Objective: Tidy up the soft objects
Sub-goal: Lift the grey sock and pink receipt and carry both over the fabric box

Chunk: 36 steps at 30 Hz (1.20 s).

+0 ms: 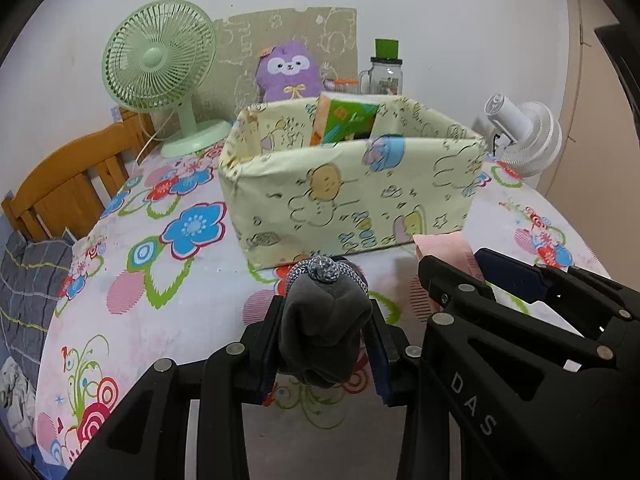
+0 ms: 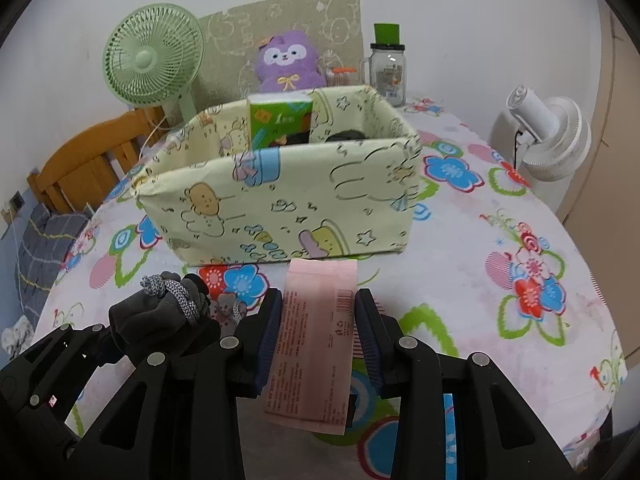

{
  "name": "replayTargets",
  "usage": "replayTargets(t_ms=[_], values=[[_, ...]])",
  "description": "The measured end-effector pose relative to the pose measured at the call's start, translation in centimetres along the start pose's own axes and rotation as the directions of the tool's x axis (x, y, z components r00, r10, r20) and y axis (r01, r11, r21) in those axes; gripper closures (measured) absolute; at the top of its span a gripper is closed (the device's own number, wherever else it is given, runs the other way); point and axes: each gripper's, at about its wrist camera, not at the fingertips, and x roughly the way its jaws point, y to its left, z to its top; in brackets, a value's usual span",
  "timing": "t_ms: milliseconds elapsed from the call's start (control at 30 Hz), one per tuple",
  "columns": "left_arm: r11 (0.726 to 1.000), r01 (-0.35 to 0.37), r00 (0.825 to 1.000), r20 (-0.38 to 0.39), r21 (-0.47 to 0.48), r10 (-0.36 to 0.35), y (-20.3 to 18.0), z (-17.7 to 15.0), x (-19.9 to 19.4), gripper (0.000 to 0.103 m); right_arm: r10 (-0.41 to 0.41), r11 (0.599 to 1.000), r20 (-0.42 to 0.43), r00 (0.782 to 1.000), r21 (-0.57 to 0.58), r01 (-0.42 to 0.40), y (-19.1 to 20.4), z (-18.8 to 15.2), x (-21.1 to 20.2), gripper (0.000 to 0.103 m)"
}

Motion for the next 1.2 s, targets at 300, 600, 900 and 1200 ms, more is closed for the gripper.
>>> replayTargets(t_ms=[300, 600, 900, 1200], values=[[1.0, 0.005, 0.999, 0.041, -0.002, -0.005, -1.1, 0.9, -1.9, 0.065, 0.006, 1.0, 0.05, 0.999, 0.004, -0.006, -1.0, 0.6, -2.3, 0.063], [1.0, 0.006, 0.997, 0.081, 0.001, -0.006, -1.9, 1.5, -3.5, 0.065, 0.012, 1.0, 0.097, 0.995, 0.001, -0.012, -1.5, 1.2, -4.3, 0.063], [1.0, 0.011, 0.992, 0.122, 0.001, -0.011, -2.3, 2.6, -4.8, 0.065, 0.011, 1.0, 0.135, 0.991, -0.017, -0.008, -1.7, 2.3, -5.8, 0.063], [1.0, 0.005, 0.988, 0.155, 0.006, -0.006, -2.5, 4.1, -5.8, 0.065, 0.023, 1.0, 0.17, 0.985, -0.018, -0.02, -2.0, 3.7, -6.9, 0.063]])
